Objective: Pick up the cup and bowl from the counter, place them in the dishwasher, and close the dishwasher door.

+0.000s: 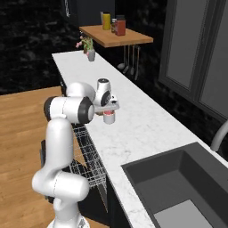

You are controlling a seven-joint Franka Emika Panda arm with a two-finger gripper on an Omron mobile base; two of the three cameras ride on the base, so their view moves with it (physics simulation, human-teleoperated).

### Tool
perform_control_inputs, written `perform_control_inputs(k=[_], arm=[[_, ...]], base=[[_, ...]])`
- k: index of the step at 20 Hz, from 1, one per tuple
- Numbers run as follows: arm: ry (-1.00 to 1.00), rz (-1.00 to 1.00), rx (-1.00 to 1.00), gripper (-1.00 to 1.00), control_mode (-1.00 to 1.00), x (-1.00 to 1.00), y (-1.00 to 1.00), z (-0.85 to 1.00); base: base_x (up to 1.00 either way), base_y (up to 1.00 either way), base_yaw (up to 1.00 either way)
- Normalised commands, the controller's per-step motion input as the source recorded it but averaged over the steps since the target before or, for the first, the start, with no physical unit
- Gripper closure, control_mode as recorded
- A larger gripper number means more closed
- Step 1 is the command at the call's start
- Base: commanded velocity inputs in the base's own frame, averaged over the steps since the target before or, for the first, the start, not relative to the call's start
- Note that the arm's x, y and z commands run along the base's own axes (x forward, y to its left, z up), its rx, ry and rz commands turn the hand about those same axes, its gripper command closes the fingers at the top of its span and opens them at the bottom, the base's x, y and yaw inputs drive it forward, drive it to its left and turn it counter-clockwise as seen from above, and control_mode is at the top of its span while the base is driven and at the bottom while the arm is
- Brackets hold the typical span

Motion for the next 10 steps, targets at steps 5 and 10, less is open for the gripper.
perform_control_inputs(k=[5, 10], arm=[[0.06, 0.00, 0.00, -1.00, -1.00, 0.01, 0.00, -0.31], [0.05, 0.00, 0.00, 1.00, -1.00, 0.00, 0.00, -0.26]], base=[[0.00, 0.00, 0.00], [0.00, 0.00, 0.00]])
